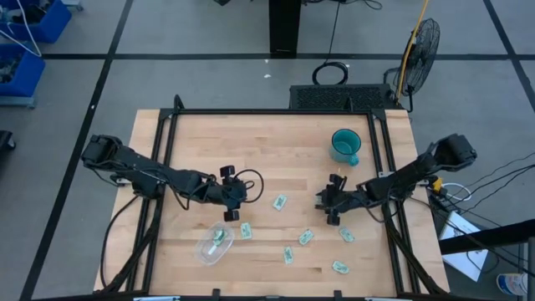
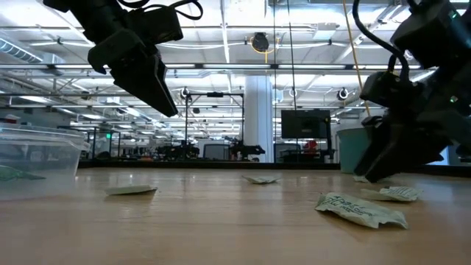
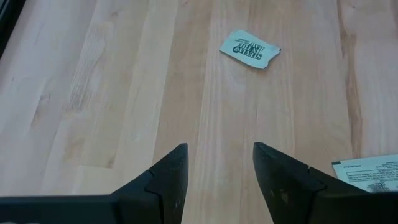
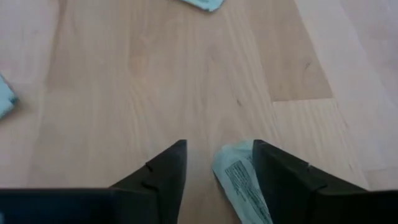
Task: Pick and place Stevia / Truvia into bins
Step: Put the white stevia packet into the transparent bin
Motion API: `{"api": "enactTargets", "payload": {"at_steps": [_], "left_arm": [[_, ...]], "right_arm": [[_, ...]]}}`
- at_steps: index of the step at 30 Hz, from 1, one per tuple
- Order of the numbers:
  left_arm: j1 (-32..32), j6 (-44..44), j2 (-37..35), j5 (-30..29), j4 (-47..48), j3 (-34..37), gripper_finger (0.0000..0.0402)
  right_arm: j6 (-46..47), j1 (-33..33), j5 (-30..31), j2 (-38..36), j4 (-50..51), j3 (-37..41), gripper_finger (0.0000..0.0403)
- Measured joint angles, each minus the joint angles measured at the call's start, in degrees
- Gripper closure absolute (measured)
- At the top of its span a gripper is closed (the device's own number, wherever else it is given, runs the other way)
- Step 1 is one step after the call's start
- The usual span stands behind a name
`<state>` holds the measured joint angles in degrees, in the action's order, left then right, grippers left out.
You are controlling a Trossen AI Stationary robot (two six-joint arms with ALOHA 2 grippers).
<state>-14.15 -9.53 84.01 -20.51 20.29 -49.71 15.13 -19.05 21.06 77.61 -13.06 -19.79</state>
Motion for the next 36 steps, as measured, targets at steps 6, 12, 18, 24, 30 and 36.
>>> {"api": "enactTargets", "payload": {"at_steps": [6,12,18,24,30,36], "left_arm": [[0.0,0.3,0.0,0.0,0.0,0.0,0.0215],[0.0,0.4,0.0,0.0,0.0,0.0,0.0215],[0.0,0.9,0.0,0.0,0.0,0.0,0.0215],[0.0,0.8,0.0,0.0,0.0,0.0,0.0215],[0.0,0.8,0.0,0.0,0.0,0.0,0.0215],[0.0,2.1,-1.9,-0.6,0.6,0.1,0.0215]], "right_arm": [[-2.1,2.6,0.3,2.4,-0.8,-0.2,0.0220],[-3.8,5.3,-1.1,2.7,-0.6,-0.2,0.0227],[-3.8,5.5,-1.8,2.8,0.4,-0.2,0.0287],[-2.5,5.5,-1.5,2.8,0.4,-0.2,0.0372],[-4.5,5.6,-0.9,3.1,-6.7,0.2,0.0395],[-5.4,5.5,-1.6,3.0,-14.6,-2.9,0.0400]]}}
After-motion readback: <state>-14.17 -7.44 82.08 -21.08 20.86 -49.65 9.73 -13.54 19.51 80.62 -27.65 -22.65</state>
